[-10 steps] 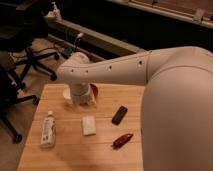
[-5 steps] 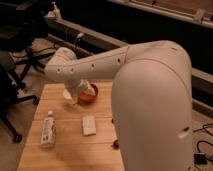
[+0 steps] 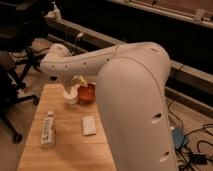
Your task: Place the ceramic cup in the ceramic bowl
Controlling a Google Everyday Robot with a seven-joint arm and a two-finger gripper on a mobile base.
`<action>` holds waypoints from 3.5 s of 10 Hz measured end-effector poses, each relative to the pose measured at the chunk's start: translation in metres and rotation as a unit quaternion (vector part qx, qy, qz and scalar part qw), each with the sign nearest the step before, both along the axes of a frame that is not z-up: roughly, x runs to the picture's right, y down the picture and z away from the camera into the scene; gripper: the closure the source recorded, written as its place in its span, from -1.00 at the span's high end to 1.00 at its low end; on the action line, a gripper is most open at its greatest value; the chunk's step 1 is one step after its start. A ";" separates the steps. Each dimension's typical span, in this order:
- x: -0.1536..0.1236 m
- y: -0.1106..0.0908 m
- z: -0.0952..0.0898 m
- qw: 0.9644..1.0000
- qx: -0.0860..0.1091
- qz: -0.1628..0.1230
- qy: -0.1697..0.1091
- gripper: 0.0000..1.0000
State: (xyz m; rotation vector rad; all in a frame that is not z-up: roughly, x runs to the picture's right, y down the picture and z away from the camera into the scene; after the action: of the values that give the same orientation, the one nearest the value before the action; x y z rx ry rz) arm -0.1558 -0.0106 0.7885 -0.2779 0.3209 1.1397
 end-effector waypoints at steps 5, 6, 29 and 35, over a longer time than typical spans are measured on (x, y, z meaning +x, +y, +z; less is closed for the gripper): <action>-0.036 0.008 0.044 0.998 -0.012 -0.046 -0.051 0.30; -0.045 0.013 0.047 0.997 -0.017 -0.055 -0.060 0.30; -0.075 0.031 0.073 0.985 -0.040 -0.139 -0.099 -1.00; -0.013 -0.023 -0.011 0.992 0.061 -0.060 -0.089 -1.00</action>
State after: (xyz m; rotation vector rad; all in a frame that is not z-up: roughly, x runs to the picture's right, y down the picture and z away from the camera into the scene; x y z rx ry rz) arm -0.1692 -0.0338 0.7772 -0.2472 0.1089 1.0040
